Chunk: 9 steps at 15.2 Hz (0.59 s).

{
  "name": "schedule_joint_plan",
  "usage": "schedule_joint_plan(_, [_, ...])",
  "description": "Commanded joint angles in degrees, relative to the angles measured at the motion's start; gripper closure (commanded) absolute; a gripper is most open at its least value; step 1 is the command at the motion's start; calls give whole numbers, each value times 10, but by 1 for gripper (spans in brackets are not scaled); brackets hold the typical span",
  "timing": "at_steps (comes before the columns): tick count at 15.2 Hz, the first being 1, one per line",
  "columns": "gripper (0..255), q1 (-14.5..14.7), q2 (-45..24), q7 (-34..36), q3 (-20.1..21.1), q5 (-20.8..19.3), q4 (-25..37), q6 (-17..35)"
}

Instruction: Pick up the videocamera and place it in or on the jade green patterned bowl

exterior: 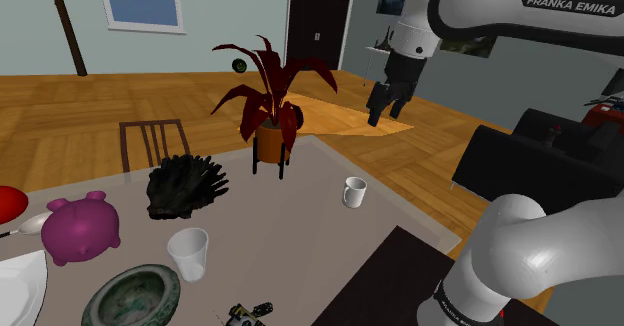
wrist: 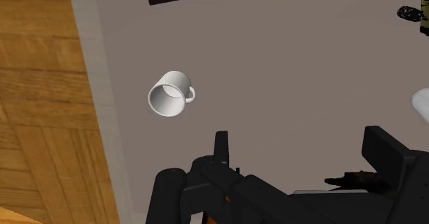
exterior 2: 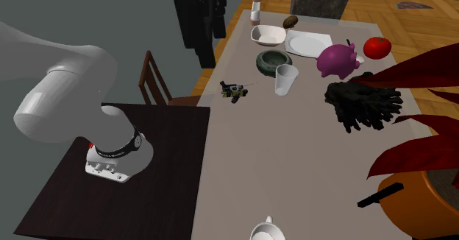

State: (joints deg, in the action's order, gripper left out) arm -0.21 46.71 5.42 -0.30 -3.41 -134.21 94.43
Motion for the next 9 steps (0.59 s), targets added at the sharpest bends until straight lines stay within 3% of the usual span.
schedule_joint_plan(1, [0, 0, 0, 0, 0, 0, 0, 0])
schedule_joint_plan(9, [0, 34, -44, 59, 70, 34, -76, 104])
